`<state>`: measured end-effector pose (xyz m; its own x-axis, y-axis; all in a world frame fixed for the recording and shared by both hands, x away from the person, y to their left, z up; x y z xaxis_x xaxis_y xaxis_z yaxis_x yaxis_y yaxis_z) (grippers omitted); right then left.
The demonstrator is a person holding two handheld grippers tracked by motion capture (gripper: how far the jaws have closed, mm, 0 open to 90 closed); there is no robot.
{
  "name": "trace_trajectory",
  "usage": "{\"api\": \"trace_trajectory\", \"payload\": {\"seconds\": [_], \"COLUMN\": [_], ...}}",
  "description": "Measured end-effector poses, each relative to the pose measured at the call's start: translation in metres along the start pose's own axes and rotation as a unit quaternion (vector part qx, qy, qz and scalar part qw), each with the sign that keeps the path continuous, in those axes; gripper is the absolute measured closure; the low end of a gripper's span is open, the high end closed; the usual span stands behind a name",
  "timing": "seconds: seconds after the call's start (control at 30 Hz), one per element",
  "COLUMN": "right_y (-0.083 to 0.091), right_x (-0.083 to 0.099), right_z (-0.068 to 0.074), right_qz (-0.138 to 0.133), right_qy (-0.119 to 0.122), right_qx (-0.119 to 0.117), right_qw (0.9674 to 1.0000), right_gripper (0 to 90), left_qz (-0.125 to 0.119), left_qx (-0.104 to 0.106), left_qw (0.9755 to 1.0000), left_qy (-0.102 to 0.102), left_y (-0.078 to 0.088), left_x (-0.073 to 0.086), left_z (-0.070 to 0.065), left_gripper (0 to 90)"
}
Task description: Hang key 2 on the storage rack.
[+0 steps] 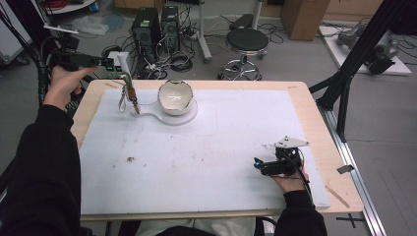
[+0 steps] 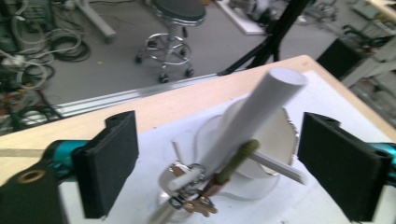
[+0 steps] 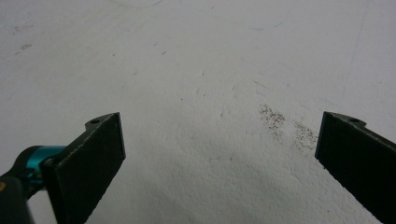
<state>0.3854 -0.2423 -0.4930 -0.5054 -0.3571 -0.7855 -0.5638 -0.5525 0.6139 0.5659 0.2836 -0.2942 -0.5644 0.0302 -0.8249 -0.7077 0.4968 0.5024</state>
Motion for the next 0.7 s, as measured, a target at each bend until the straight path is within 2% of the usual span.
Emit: {"api": "trace_trajectory", "payload": {"seconds": [0.17,0.27,0.37,0.43,0.47,0.5,0.53,0.7], "right_y": [0.000,0.000,0.000,0.000,-0.001,-0.001,-0.001,-0.002], "right_x": [0.000,0.000,-0.001,-0.001,-0.001,-0.001,-0.001,-0.001], "right_z": [0.000,0.001,0.001,0.000,0.000,0.000,0.000,0.002], "right_qz": [0.000,0.001,0.000,0.000,0.001,0.001,0.001,0.004], "right_qy": [-0.002,-0.001,0.001,0.001,0.000,0.000,0.000,0.001], "right_qx": [0.000,-0.001,-0.001,0.000,0.000,0.000,0.000,0.001], "right_qw": [1.0000,1.0000,1.0000,1.0000,1.0000,1.0000,1.0000,1.0000], "right_gripper": [0.6,0.6,0.6,0.6,0.6,0.6,0.6,0.6], "left_qz": [0.001,-0.005,-0.006,-0.014,-0.028,-0.028,-0.037,-0.049], "left_qx": [0.002,0.008,0.013,0.008,0.000,0.000,-0.008,-0.015], "left_qw": [1.0000,0.9998,0.9998,0.9998,0.9995,0.9995,0.9993,0.9987], "left_qy": [0.006,0.015,0.014,0.013,0.013,0.013,0.007,-0.007], "left_y": [0.004,0.009,0.011,0.014,0.017,0.017,0.019,0.023], "left_x": [0.010,0.018,0.022,0.024,0.025,0.025,0.026,0.029], "left_z": [0.003,0.007,0.007,0.007,0.006,0.006,0.005,-0.002], "left_gripper": [6.7,5.9,5.6,5.6,5.6,5.6,5.6,5.6]}}
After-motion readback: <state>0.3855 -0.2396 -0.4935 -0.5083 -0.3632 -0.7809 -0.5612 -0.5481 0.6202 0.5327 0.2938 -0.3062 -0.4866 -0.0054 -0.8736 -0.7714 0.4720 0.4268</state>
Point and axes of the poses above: each handheld gripper's, and its own axes: y roughly backward along the jaws, x roughly out of its underside, z roughly to its left, the point moved 10 cm from there along -y, roughly forward along the jaws, and after that the axes turned 9 degrees about -x, right-handed, at the moved point
